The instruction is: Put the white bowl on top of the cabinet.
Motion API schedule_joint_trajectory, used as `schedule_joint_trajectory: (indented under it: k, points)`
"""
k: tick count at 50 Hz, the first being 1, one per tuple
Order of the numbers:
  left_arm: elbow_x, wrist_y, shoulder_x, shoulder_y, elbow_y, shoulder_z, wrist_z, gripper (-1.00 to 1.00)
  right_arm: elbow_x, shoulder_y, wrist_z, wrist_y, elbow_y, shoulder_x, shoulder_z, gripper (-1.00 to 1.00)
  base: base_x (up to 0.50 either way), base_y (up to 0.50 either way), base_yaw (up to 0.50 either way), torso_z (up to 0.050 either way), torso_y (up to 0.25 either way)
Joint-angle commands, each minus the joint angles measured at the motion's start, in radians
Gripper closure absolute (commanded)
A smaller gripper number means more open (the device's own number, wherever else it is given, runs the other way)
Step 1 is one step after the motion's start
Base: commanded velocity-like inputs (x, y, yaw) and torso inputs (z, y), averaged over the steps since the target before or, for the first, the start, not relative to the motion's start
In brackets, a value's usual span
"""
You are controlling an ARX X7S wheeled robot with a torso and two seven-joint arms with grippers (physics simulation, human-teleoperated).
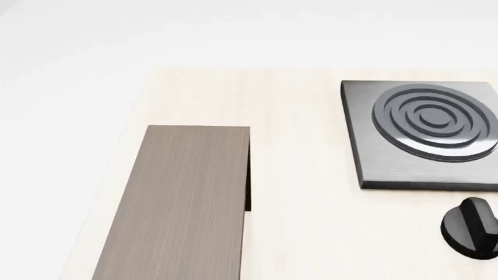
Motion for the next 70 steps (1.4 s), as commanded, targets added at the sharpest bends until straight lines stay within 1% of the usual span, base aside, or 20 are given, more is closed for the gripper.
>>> schedule_joint_trajectory:
  k: [1, 5, 6, 9, 13, 20, 27, 34, 38, 46, 54, 63, 65, 70]
  points:
    - [-0.002, 0.002, -0.002, -0.001, -0.004, 0.003, -0.002, -1.0, 0.012, 0.197, -0.009, 0.043, 0.07, -0.031, -0.082, 1.0, 0.0, 0.0, 0.0, 0.0, 0.0]
    - [-0.004, 0.002, -0.004, -0.002, -0.003, 0.002, -0.003, -1.0, 0.021, 0.276, -0.027, -0.025, 0.218, -0.038, -0.103, 1.0, 0.0, 0.0, 0.0, 0.0, 0.002]
    - [-0.003, 0.003, -0.003, -0.002, -0.004, 0.003, -0.003, -1.0, 0.021, 0.315, -0.058, -0.123, 0.366, -0.023, -0.117, 1.0, 0.0, 0.0, 0.0, 0.0, 0.0]
    - [-0.005, 0.001, -0.004, -0.001, -0.001, 0.004, -0.004, -1.0, 0.017, 0.367, -0.068, -0.174, 0.474, -0.028, -0.138, 1.0, 0.0, 0.0, 0.0, 0.0, 0.0]
    - [-0.006, 0.001, -0.005, -0.001, -0.001, 0.003, -0.005, -1.0, 0.02, 0.407, -0.084, -0.2, 0.554, -0.033, -0.151, 1.0, 0.0, 0.0, 0.0, 0.0, 0.0]
    - [-0.007, 0.003, -0.007, -0.001, -0.003, 0.004, -0.007, -1.0, 0.045, 0.521, -0.131, -0.283, 0.779, -0.052, -0.152, 1.0, 0.0, 0.0, 0.0, 0.0, 0.001]
    - [-0.009, 0.004, -0.009, -0.002, -0.005, 0.005, -0.007, -1.0, 0.061, 0.609, -0.159, -0.338, 0.947, -0.061, -0.145, 1.0, 0.0, 0.0, 0.0, 0.0, 0.001]
    - [-0.011, 0.008, -0.009, -0.001, -0.01, 0.007, -0.007, -1.0, 0.065, 0.714, -0.208, -0.428, 1.197, -0.069, -0.149, 1.0, 0.0, 0.0, 0.0, 0.0, 0.0]
    - [-0.013, 0.01, -0.009, -0.001, -0.012, 0.007, -0.006, -1.0, 0.092, 0.725, -0.237, -0.399, 1.213, -0.082, -0.113, 1.0, 0.0, 0.0, 0.0, 0.0, 0.003]
    - [-0.014, 0.01, -0.01, -0.001, -0.013, 0.011, -0.008, -1.0, 0.075, 0.716, -0.278, -0.364, 1.214, -0.119, -0.092, 1.0, 0.0, 0.0, 0.0, 0.0, 0.001]
    - [-0.016, 0.008, -0.011, -0.002, -0.011, 0.011, -0.012, -1.0, 0.077, 0.706, -0.322, -0.3, 1.215, -0.148, -0.021, 1.0, 0.0, 0.0, 0.0, 0.0, 0.0]
    - [-0.019, 0.01, -0.013, -0.001, -0.011, 0.013, -0.012, -1.0, 0.048, 0.705, -0.389, -0.231, 1.214, -0.185, 0.007, 1.0, 0.0, 0.0, 0.0, 0.0, 0.001]
    - [-0.02, 0.014, -0.013, -0.001, -0.017, 0.012, -0.011, -1.0, 0.032, 0.702, -0.427, -0.215, 1.214, -0.196, -0.01, 1.0, 0.0, 0.0, 0.0, 0.0, 0.005]
    - [-0.021, 0.012, -0.014, -0.001, -0.014, 0.013, -0.013, -1.0, 0.015, 0.697, -0.458, -0.194, 1.214, -0.215, -0.017, 1.0, 0.0, 0.0, 0.0, 0.0, 0.0]
